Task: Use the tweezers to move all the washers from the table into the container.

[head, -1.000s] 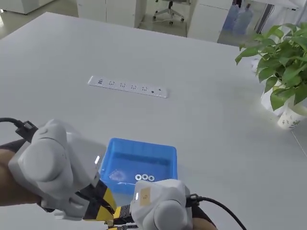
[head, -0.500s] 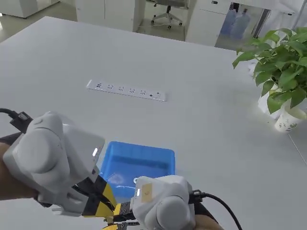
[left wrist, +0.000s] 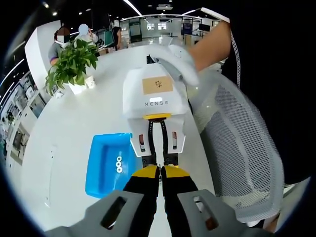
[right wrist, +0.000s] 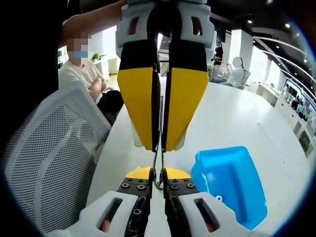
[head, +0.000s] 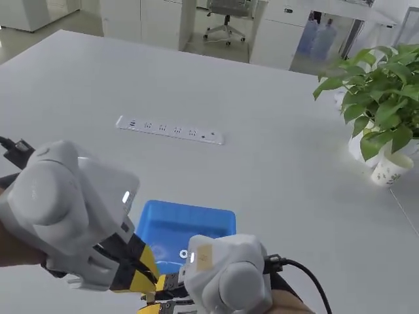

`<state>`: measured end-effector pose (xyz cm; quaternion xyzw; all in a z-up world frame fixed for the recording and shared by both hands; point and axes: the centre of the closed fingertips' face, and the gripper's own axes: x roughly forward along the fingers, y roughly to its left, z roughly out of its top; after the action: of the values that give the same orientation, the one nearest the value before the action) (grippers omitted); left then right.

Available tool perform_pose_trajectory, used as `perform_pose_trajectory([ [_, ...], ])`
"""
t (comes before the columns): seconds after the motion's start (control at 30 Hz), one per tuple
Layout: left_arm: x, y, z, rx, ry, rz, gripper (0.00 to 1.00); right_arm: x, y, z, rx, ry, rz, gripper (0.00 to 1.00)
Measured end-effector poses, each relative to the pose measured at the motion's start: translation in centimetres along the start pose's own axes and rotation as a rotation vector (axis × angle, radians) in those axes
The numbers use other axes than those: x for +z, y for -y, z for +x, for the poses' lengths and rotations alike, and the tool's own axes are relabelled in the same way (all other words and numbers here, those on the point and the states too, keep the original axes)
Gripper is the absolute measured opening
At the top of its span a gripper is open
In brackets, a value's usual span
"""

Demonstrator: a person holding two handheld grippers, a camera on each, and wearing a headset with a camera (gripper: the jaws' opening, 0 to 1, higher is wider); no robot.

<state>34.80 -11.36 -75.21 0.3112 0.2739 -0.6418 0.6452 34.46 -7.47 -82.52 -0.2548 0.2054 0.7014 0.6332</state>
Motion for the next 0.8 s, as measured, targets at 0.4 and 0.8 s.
perform_pose_trajectory([
  [0.4,1.1,-1.5,-1.1,0.014,0.006,0.013,0.05,1.1,1.7,-1.2,-0.018,0.001,-0.019,0.09],
  [0.8,1.8,-3.2,-1.9,0.030,0.004,0.033,0.05,1.8,3.6,-2.0,-0.040,0.001,-0.043,0.09],
])
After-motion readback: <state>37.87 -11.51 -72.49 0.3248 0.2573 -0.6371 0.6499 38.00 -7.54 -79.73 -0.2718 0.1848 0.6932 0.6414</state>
